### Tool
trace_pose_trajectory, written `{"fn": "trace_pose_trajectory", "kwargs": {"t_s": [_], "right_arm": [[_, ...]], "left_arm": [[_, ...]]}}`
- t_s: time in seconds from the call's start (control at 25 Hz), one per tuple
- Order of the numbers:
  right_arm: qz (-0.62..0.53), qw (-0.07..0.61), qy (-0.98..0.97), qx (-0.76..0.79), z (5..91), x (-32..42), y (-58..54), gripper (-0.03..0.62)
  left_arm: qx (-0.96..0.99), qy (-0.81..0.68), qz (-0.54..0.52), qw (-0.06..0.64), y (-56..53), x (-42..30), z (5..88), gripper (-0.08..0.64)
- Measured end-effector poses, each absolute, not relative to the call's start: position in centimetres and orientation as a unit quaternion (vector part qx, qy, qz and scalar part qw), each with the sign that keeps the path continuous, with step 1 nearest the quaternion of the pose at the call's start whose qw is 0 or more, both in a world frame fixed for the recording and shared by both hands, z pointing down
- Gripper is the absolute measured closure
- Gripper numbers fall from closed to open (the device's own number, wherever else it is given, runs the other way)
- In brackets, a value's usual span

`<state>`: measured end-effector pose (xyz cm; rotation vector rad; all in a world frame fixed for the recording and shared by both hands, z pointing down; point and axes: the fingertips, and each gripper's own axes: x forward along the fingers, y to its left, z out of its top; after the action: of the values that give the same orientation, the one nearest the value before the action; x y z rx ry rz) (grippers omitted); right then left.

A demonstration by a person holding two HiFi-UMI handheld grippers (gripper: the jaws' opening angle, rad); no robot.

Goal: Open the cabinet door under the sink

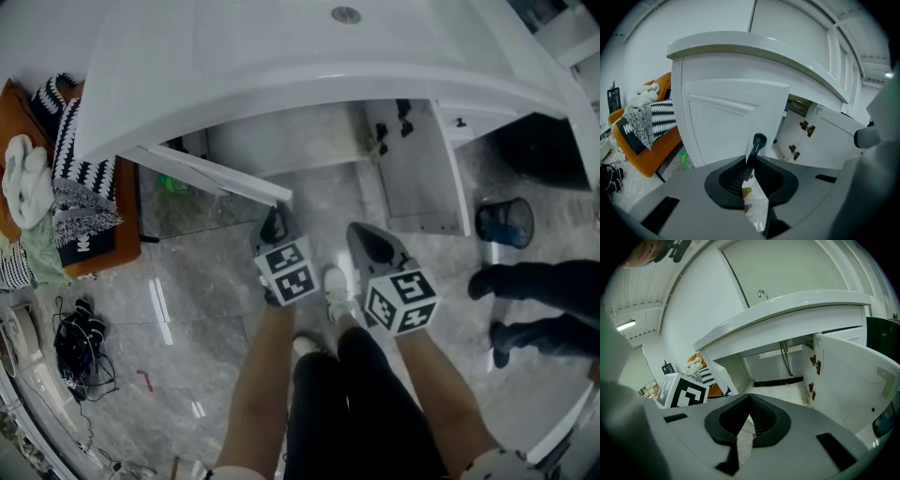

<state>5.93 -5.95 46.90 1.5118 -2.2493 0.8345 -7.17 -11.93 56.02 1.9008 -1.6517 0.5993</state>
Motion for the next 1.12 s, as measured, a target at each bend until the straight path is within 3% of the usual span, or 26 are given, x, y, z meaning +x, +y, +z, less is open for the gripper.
{"fn": "trace_pose_trajectory", "kwargs": {"t_s": [1.12], "right_arm": [[0.287, 0.155, -0.797, 0.508, 46.4, 2.7, -3.5, 0.584]], "left_arm": [[0.688, -0.633, 0.232, 0.269, -6.8, -12.1, 56.0, 0.508]]}}
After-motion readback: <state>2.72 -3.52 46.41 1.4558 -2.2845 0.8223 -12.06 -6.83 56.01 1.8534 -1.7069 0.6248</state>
